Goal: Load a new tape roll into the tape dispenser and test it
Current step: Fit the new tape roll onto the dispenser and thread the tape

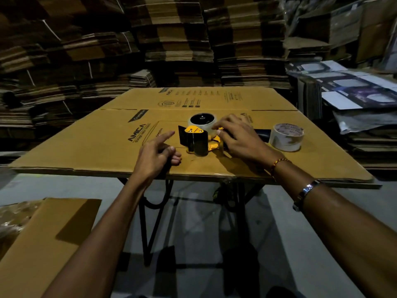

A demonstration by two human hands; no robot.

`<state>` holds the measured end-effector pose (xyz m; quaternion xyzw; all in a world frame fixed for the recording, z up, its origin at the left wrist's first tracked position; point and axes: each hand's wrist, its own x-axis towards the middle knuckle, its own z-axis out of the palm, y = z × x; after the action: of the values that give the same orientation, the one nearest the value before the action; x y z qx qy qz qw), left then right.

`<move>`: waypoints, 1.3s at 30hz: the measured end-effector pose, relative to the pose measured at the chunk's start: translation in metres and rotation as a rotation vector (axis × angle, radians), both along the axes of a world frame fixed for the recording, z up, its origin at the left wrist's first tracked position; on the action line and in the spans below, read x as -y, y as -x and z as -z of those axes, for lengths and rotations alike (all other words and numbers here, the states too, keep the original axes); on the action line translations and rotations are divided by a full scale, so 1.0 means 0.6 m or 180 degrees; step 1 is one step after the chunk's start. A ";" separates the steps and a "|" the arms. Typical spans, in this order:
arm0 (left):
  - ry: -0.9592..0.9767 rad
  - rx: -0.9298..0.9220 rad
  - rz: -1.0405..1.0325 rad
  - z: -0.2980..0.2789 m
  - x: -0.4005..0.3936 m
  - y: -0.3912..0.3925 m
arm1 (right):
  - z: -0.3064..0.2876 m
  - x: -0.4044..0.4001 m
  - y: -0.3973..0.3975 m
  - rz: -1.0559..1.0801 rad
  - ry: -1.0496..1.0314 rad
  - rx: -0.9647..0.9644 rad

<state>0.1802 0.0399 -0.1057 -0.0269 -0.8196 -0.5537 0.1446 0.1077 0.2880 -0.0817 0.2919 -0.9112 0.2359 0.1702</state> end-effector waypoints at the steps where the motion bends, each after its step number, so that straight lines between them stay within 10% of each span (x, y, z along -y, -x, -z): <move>1: 0.0068 0.0036 0.0013 -0.002 -0.004 -0.002 | 0.001 -0.001 -0.002 -0.0013 -0.0025 -0.0017; 39: 0.0782 -0.0540 -0.0008 -0.003 0.040 -0.032 | 0.015 0.006 0.005 0.0105 -0.0740 0.0104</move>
<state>0.1997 0.0161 -0.1037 -0.0900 -0.8661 -0.4447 0.2097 0.1046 0.2846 -0.0905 0.2907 -0.9397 0.1305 0.1243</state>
